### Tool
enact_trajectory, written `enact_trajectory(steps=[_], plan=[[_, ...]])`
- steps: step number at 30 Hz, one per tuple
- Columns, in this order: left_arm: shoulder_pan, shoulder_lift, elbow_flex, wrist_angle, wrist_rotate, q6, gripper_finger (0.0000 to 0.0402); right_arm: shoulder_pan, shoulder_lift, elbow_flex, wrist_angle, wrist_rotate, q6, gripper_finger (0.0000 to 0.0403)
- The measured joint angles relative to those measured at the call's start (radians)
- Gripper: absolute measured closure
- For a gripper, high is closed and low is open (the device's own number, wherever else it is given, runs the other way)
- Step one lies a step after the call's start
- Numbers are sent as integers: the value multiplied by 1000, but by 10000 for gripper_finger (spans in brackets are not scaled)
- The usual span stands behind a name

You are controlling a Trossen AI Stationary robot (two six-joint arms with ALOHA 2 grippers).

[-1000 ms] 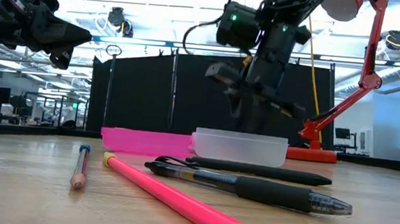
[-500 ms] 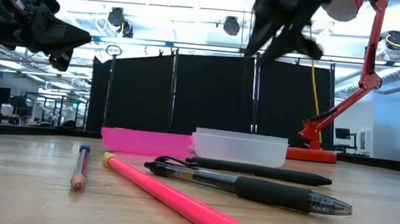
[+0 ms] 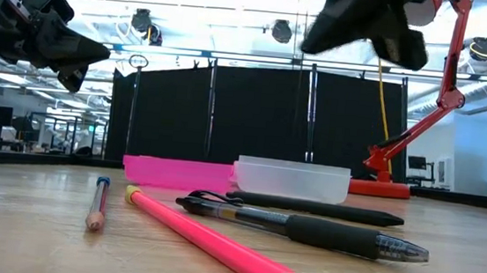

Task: Pick & place school supplies into a supply box
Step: Put the top black pen into the supply box

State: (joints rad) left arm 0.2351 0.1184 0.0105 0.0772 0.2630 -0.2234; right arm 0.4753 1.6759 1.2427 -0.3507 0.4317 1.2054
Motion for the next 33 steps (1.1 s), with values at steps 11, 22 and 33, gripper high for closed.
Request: enact_trajectory(steps=[11,22,33], plan=[[0,0,0,-11,0,3,360,32,219,6,185,-227,67,403],[0,0,0,-20,0,1,360,30,198,93,-159,-202,-23,403],[0,0,0,-24,-1,0,360,15,227,93,-143,-278,-156,278]])
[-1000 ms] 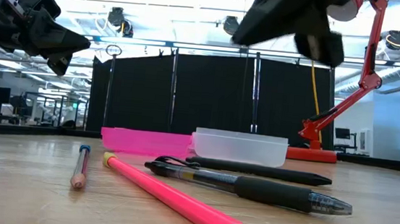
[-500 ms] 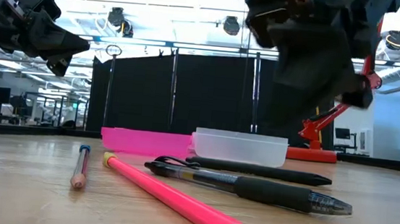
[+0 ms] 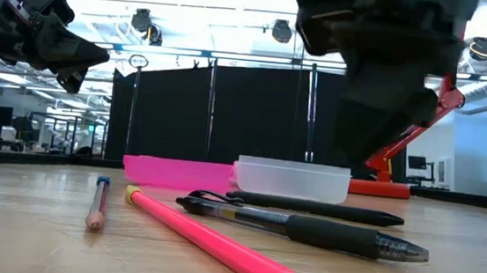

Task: Pick & place school supplies into a supply box
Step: Put the top black pen into the supply box

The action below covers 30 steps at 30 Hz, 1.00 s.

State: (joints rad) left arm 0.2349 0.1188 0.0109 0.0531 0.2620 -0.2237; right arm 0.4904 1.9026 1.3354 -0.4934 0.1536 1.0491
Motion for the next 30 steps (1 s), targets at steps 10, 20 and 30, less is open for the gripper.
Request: enact_trajectory(steps=[10,20,30], plan=[[0,1,0,-2,-1,8,360,-21,102,3,-25,-1,8,199],[0,1,0,-3,-1,10,360,-49,200,3,-81,-43,64,240],[0,1,0,-2,0,-24,360,-52,210,4,-130,-50,166,369]])
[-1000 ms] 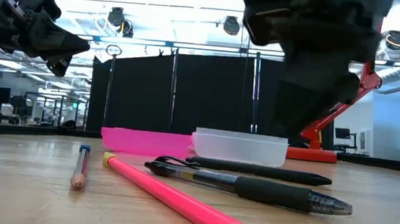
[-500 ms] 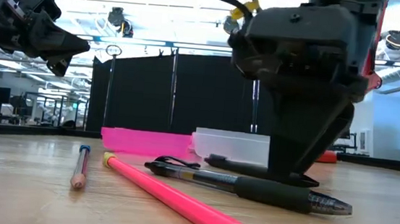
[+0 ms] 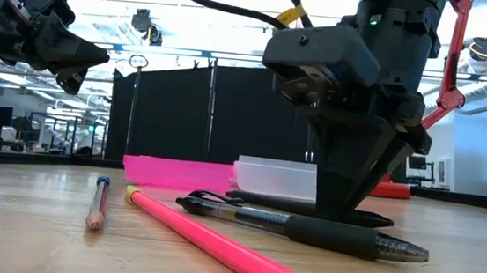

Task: Pick & place school supplies into a supply box
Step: Put the top black pen into the supply box

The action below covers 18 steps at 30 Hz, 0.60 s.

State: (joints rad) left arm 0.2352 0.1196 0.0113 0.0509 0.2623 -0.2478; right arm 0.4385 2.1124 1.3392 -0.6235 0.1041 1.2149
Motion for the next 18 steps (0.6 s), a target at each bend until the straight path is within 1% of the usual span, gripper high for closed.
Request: enact_trajectory(steps=[1,2,6,9,12,14,18], plan=[[0,0,0,0,0,0,360,0,0,-1,4,-7,0,381],[0,0,0,0,0,0,360,-1,0,-2,14,-12,-9,384],[0,0,0,0,0,0,360,0,-10,-5,48,-16,-3,382],[0,0,0,0,1,-3,360,1,-51,-6,63,-14,-4,384],[0,0,0,0,1,-17,360,7,-118,-8,70,26,-3,384],[0,0,0,0,1,-17,360,18,-161,-16,35,58,-5,384],[0,0,0,0,1,-17,360,30,-258,-7,78,110,-6,384]])
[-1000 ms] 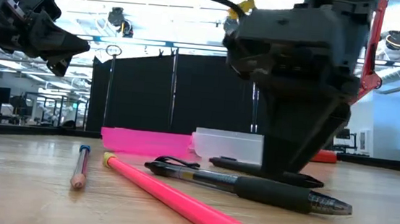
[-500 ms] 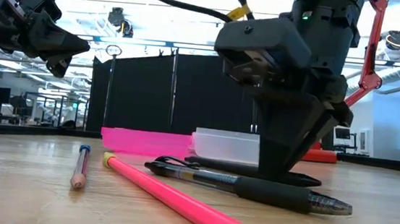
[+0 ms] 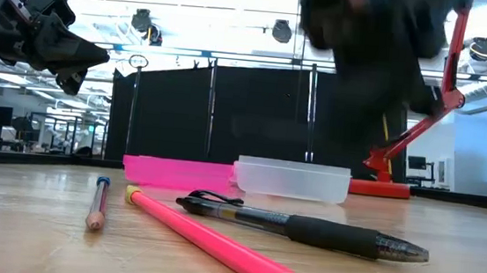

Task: Pick & place school supplies into a supply box
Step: Put the top black pen into the supply box

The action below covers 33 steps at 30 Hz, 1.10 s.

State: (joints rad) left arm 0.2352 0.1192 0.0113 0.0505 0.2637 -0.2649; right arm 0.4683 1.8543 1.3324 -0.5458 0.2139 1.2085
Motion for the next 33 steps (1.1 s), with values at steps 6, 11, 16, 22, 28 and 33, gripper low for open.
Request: enact_trajectory(steps=[6,11,16,22,28,33], plan=[[0,0,0,1,0,0,360,14,-103,-4,35,70,-12,384],[0,0,0,3,0,-2,360,-49,-211,0,-75,236,77,384],[0,0,0,4,2,-12,360,-166,-271,-20,-177,278,118,384],[0,0,0,4,5,-10,360,-334,-240,-125,-135,117,102,384],[0,0,0,4,6,-10,360,-424,-173,-258,116,-12,55,384],[0,0,0,4,8,-8,360,-458,-120,-295,275,-16,20,383]])
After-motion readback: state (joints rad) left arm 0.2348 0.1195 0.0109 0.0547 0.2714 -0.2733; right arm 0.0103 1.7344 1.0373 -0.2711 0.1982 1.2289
